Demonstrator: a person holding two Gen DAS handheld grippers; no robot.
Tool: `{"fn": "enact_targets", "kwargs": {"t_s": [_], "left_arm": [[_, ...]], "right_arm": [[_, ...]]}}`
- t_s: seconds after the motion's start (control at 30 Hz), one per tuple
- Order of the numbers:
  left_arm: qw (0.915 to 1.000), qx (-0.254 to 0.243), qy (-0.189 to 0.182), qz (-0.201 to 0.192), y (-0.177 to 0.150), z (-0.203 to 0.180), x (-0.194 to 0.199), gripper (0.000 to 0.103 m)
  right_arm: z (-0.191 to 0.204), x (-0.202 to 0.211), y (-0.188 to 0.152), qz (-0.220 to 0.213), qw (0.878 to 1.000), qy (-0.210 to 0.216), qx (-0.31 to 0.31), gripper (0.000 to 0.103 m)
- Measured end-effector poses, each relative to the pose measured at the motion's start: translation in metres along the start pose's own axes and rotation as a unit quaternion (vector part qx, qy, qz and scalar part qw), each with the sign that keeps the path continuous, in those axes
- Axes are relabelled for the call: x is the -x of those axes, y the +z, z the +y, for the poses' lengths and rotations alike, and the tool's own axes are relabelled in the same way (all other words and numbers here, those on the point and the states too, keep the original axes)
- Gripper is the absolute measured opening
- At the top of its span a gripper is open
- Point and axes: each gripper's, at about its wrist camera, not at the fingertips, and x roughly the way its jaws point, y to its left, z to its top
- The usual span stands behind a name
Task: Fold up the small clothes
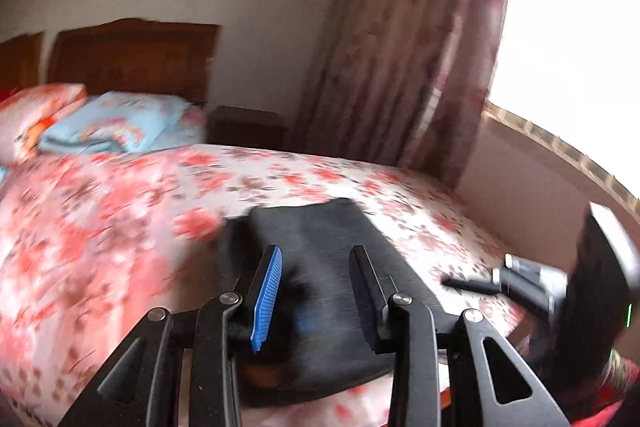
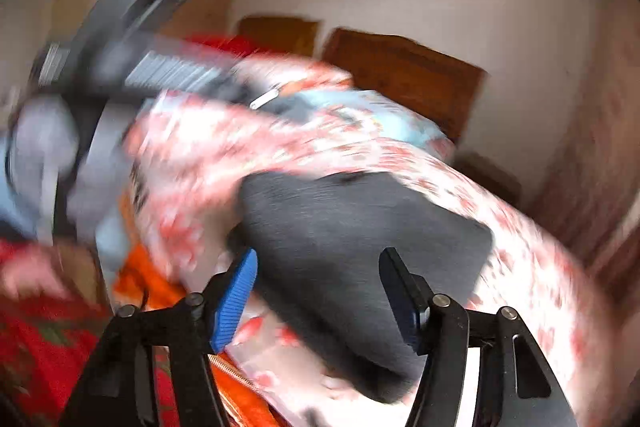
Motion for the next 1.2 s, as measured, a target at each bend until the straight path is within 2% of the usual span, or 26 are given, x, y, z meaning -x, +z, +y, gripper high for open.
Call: {"fn": "enact_targets", "kwargs": {"t_s": [0.07,0.13,0.2,0.23,0.27,0.3,0.33,0.37,0.43,0.47,0.53,0.63,0.7,0.73,0.77,0.8,0.83,0.87,0.9,1.0,1.07,1.1,1.13,1.2], "left_arm": [[0.9997,-0.021,-0.005,0.010,-0.001,-0.015,-0.013,0.035],[0.9992,-0.034,-0.009,0.021,-0.007,-0.024,-0.025,0.036],[0.9978,-0.050,0.019,0.040,-0.024,-0.024,-0.043,0.035],[0.9963,-0.057,0.042,0.049,-0.037,-0.017,-0.055,0.035],[0.9959,-0.062,0.046,0.047,-0.048,-0.010,-0.061,0.035],[0.9962,-0.069,0.042,0.032,-0.052,-0.006,-0.061,0.035],[0.9961,-0.080,0.035,0.014,-0.057,-0.003,-0.057,0.035],[0.9961,-0.080,0.033,0.020,-0.057,-0.002,-0.056,0.035],[0.9966,-0.069,0.039,0.025,-0.049,-0.002,-0.051,0.035],[0.9972,-0.062,0.039,0.019,-0.046,-0.002,-0.046,0.035],[0.9979,-0.054,0.036,0.003,-0.043,-0.002,-0.037,0.035],[0.9968,-0.055,0.053,0.023,-0.047,0.001,-0.048,0.035],[0.9946,-0.051,0.072,0.054,-0.056,0.008,-0.063,0.040],[0.9955,-0.038,0.062,0.062,-0.058,0.013,-0.066,0.040],[0.9970,-0.012,0.049,0.059,-0.058,0.019,-0.063,0.040],[0.9969,0.001,0.047,0.063,-0.054,0.021,-0.060,0.040],[0.9969,-0.002,0.053,0.058,-0.049,0.018,-0.054,0.040],[0.9972,-0.012,0.057,0.048,-0.045,0.013,-0.049,0.039],[0.9978,-0.025,0.055,0.028,-0.038,0.004,-0.040,0.039],[0.9986,-0.044,0.028,-0.003,-0.019,-0.016,-0.027,0.039],[0.9978,-0.065,0.014,-0.006,-0.007,-0.033,-0.032,0.039],[0.9972,-0.073,0.015,0.000,-0.004,-0.038,-0.039,0.039],[0.9960,-0.084,0.024,0.018,-0.003,-0.042,-0.055,0.039],[0.9946,-0.080,0.041,0.053,-0.008,-0.039,-0.081,0.039]], "right_arm": [[-0.028,0.012,0.004,-0.018,0.998,-0.027,-0.045,0.103],[-0.043,0.016,0.005,-0.030,0.997,-0.034,-0.070,0.103],[-0.041,0.012,-0.005,-0.025,0.997,-0.026,-0.069,0.103],[-0.037,0.005,-0.008,-0.013,0.998,-0.021,-0.060,0.068],[-0.030,-0.006,-0.019,0.013,0.999,-0.015,-0.044,0.014],[-0.017,-0.019,-0.032,0.034,0.999,-0.016,-0.023,0.015],[-0.011,-0.022,-0.039,0.027,0.999,-0.023,-0.003,0.019],[-0.004,-0.020,-0.044,0.008,0.999,-0.034,0.025,0.027],[-0.008,-0.018,-0.038,0.020,0.999,-0.034,0.025,0.022],[-0.012,-0.014,-0.031,0.021,0.999,-0.034,0.019,0.014],[-0.012,0.012,-0.021,-0.012,0.999,-0.039,0.008,0.013],[-0.002,0.021,-0.016,-0.028,0.998,-0.043,0.025,0.014],[0.003,-0.008,-0.026,0.018,0.998,-0.034,0.045,0.014],[0.005,-0.023,-0.033,0.044,0.997,-0.033,0.053,0.024],[0.011,-0.026,-0.041,0.040,0.996,-0.042,0.070,0.073],[0.014,-0.024,-0.040,0.037,0.996,-0.038,0.075,0.098],[0.012,-0.022,-0.037,0.044,0.996,-0.033,0.069,0.099],[0.008,-0.015,-0.028,0.039,0.997,-0.030,0.059,0.067],[0.004,-0.010,-0.022,0.029,0.998,-0.030,0.051,0.057],[-0.010,0.006,-0.010,-0.016,0.999,-0.028,0.014,0.057],[-0.011,0.000,-0.012,-0.008,0.999,-0.031,0.006,0.057],[-0.010,-0.011,-0.017,0.014,1.000,-0.027,0.004,0.057],[-0.007,-0.024,-0.025,0.037,0.999,-0.023,0.005,0.063],[0.002,-0.026,-0.032,0.022,0.999,-0.031,0.020,0.103]]}}
